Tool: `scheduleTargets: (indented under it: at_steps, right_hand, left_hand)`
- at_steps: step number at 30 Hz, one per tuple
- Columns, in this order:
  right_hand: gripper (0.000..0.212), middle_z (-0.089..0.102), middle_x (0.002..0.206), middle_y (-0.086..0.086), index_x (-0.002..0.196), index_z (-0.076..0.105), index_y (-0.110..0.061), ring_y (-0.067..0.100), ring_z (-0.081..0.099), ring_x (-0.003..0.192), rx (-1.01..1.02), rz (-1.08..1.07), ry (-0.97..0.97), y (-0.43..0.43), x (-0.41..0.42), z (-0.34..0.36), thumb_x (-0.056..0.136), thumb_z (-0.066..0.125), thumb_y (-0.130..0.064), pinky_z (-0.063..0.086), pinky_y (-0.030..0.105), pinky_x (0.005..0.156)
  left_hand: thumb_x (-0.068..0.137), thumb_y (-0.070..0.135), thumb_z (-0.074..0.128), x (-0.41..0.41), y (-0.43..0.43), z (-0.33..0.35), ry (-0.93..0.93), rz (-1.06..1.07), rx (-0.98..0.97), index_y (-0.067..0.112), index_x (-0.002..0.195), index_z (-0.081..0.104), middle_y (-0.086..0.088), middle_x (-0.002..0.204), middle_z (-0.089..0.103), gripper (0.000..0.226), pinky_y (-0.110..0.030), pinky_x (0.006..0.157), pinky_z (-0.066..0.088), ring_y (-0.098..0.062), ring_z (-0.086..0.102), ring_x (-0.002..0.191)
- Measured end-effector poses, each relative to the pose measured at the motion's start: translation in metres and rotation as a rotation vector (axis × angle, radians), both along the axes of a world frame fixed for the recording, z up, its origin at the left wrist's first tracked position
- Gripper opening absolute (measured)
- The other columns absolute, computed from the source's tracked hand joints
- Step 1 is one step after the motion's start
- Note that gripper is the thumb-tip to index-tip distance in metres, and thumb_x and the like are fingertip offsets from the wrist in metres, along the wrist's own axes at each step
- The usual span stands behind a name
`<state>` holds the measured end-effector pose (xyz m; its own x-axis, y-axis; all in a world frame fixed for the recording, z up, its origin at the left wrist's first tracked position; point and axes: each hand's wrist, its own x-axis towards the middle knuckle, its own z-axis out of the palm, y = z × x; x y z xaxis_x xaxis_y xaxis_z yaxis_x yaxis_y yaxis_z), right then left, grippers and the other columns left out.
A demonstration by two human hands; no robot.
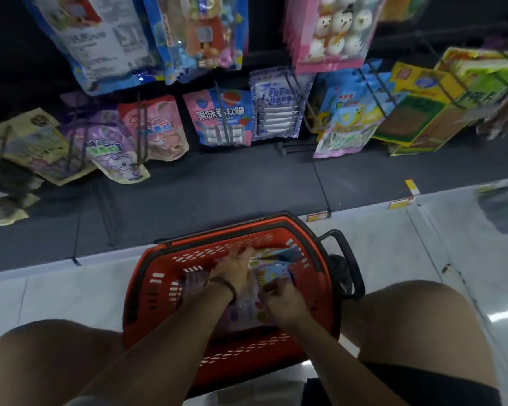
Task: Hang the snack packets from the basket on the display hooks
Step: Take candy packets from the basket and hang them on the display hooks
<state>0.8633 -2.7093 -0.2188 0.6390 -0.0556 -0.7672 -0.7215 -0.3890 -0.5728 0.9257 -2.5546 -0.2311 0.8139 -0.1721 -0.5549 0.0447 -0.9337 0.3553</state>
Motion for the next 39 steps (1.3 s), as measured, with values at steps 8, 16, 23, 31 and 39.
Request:
scheduleTargets:
  at_steps: [8,16,23,31,39]
  right_hand:
    - [0.031,0.076,0.112,0.021,0.105,0.071,-0.01,0.041,0.073,0.108,0.017,-0.028,-0.01,0.0,0.003,-0.004,0.093,0.073,-0.038,0.06,0.058,0.093]
    - [0.036,0.08,0.095,0.019,0.103,0.079,-0.005,0.032,0.08,0.076,0.223,-0.448,0.058,-0.007,-0.003,0.016,0.094,0.075,-0.04,0.064,0.035,0.06]
    - [0.021,0.073,0.106,0.026,0.119,0.069,-0.009,0.038,0.071,0.087,0.382,-0.694,-0.04,-0.003,-0.014,0.048,0.099,0.072,-0.015,0.06,0.052,0.079]
    - [0.011,0.073,0.098,0.02,0.114,0.066,-0.012,0.035,0.07,0.079,0.46,-0.722,-0.115,0.011,-0.032,0.082,0.105,0.06,-0.011,0.061,0.057,0.076]
    - [0.021,0.081,0.114,0.01,0.116,0.074,-0.014,0.033,0.077,0.103,0.443,-0.391,-0.336,0.009,-0.03,0.129,0.108,0.056,-0.01,0.063,0.053,0.089]
  left_hand:
    - [0.107,0.023,0.046,-0.026,0.01,-0.025,0.052,-0.061,-0.009,0.014,0.161,0.033,-0.009,0.171,0.024,0.056,-0.029,0.126,0.022,-0.024,0.026,0.157]
    - [0.102,0.04,0.048,-0.095,-0.01,0.037,-0.123,0.074,-0.137,0.02,0.166,0.019,-0.001,0.175,0.015,0.073,-0.035,0.124,0.03,-0.026,0.03,0.154]
    - [0.095,0.042,0.05,-0.153,-0.022,0.068,-0.24,-0.059,-0.27,0.031,0.167,0.002,0.021,0.172,-0.015,0.087,-0.034,0.117,0.04,-0.015,0.038,0.151]
    - [0.094,0.039,0.053,-0.172,0.006,0.112,-0.438,0.055,-0.226,0.04,0.136,0.056,0.017,0.164,0.033,0.042,-0.037,0.092,0.058,-0.018,0.064,0.122]
    - [0.081,0.033,0.077,-0.128,0.068,0.174,-0.554,0.499,-0.407,0.019,0.132,0.059,-0.004,0.134,0.054,0.056,-0.045,0.107,0.046,-0.024,0.052,0.126]
